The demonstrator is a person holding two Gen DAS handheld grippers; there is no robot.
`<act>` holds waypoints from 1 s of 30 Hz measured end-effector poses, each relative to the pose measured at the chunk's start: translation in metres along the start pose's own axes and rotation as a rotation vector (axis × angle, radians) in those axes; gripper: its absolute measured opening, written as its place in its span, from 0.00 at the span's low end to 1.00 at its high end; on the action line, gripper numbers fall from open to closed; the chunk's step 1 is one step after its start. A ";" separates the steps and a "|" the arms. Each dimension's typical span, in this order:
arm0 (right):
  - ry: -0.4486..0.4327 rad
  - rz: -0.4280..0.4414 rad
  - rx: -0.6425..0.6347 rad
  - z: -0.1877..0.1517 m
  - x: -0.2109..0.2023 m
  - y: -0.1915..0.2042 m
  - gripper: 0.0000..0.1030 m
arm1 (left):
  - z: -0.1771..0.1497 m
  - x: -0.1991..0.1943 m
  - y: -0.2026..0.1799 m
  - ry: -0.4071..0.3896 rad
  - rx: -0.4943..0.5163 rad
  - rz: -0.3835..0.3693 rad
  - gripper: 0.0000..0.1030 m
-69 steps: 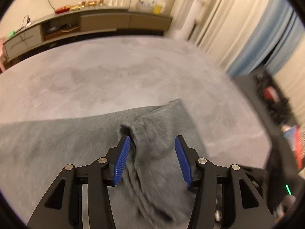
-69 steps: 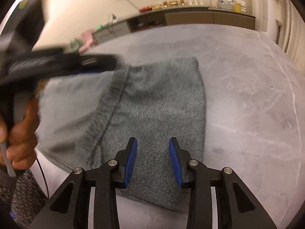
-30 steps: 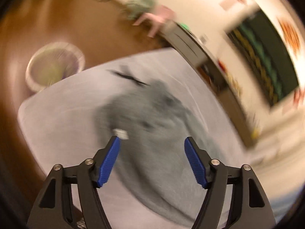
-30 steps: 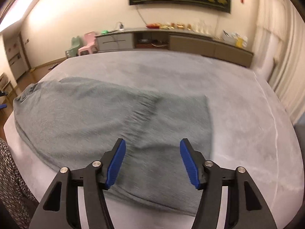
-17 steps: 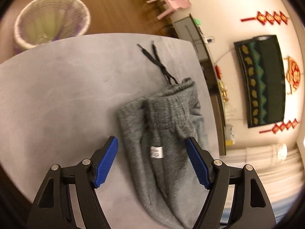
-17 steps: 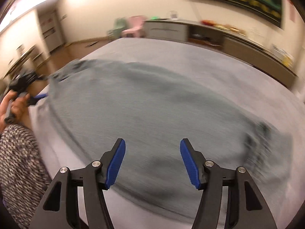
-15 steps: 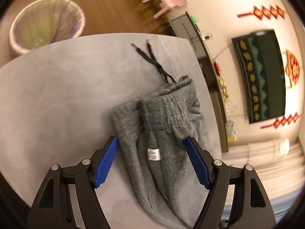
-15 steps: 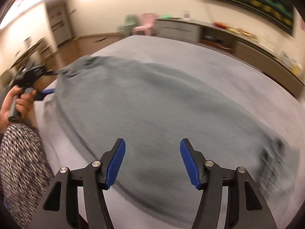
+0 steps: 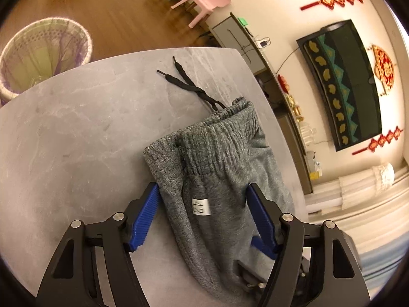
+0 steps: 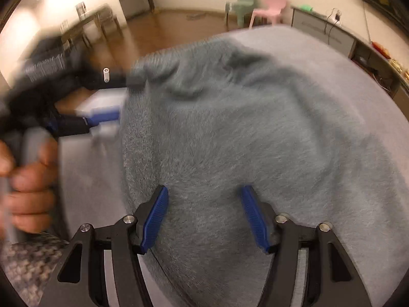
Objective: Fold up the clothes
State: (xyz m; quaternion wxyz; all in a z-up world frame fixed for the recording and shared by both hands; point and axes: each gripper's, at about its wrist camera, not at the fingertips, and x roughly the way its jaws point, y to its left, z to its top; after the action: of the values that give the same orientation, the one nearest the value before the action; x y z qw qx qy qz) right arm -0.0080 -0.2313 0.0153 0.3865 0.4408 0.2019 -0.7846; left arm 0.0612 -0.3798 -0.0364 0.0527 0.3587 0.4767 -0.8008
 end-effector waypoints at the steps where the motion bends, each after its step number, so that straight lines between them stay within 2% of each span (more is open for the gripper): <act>1: 0.003 -0.030 -0.033 -0.001 0.002 0.009 0.64 | 0.000 0.001 -0.001 0.001 0.000 0.000 0.72; 4: 0.005 -0.022 -0.020 -0.002 0.001 0.012 0.65 | 0.000 0.003 -0.003 -0.003 -0.005 -0.009 0.78; 6: 0.000 -0.023 -0.027 -0.003 0.000 0.015 0.65 | -0.001 0.009 -0.010 -0.014 0.045 0.017 0.78; 7: 0.001 -0.025 -0.026 -0.003 0.000 0.016 0.65 | -0.002 0.012 -0.014 -0.017 0.078 0.039 0.74; 8: 0.001 -0.027 -0.025 -0.004 -0.001 0.017 0.65 | -0.003 0.016 -0.018 -0.020 0.111 0.061 0.34; 9: 0.002 -0.029 -0.027 -0.004 -0.001 0.019 0.66 | -0.003 0.018 -0.020 -0.012 0.137 0.076 0.13; 11: 0.010 -0.008 -0.029 -0.004 -0.003 0.018 0.66 | -0.006 0.015 -0.033 -0.034 0.226 0.109 0.12; 13: 0.026 0.035 -0.030 -0.004 -0.007 0.014 0.65 | -0.015 0.004 -0.060 -0.097 0.376 0.161 0.11; 14: -0.008 0.047 0.032 -0.006 -0.019 -0.001 0.60 | -0.023 -0.001 -0.076 -0.132 0.461 0.193 0.11; 16: -0.087 0.038 0.180 -0.014 -0.046 -0.037 0.60 | -0.052 -0.007 -0.121 -0.215 0.711 0.268 0.10; 17: -0.123 0.006 0.295 -0.024 -0.061 -0.067 0.60 | -0.070 -0.006 -0.142 -0.242 0.830 0.297 0.10; 18: -0.126 -0.015 0.348 -0.030 -0.065 -0.083 0.60 | -0.089 -0.004 -0.162 -0.263 0.946 0.321 0.10; 20: -0.042 -0.069 0.430 -0.048 -0.057 -0.121 0.60 | -0.147 0.010 -0.206 -0.302 1.249 0.367 0.10; 21: 0.015 -0.070 0.439 -0.057 -0.049 -0.133 0.59 | -0.179 0.018 -0.223 -0.311 1.397 0.376 0.10; 22: -0.022 -0.062 0.420 -0.063 -0.058 -0.140 0.51 | -0.218 0.028 -0.237 -0.302 1.556 0.375 0.10; 23: -0.034 -0.060 0.446 -0.073 -0.073 -0.150 0.52 | -0.249 0.039 -0.243 -0.269 1.673 0.368 0.10; 24: -0.053 -0.052 0.486 -0.082 -0.085 -0.158 0.53 | -0.276 0.051 -0.245 -0.217 1.756 0.355 0.11; 26: -0.109 -0.013 0.614 -0.111 -0.112 -0.179 0.54 | -0.312 0.076 -0.240 -0.160 1.844 0.377 0.11; 28: -0.129 0.014 0.721 -0.142 -0.130 -0.194 0.57 | -0.330 0.086 -0.231 -0.110 1.904 0.398 0.14; 30: -0.136 0.054 0.778 -0.168 -0.140 -0.199 0.58 | -0.337 0.085 -0.227 -0.095 1.916 0.378 0.17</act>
State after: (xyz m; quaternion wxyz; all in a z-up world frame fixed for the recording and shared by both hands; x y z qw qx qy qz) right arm -0.0302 0.0627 0.0399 0.2236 0.5066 -0.1479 -0.8195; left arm 0.0782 0.0352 -0.0219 -0.1145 0.2875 -0.4439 -0.8409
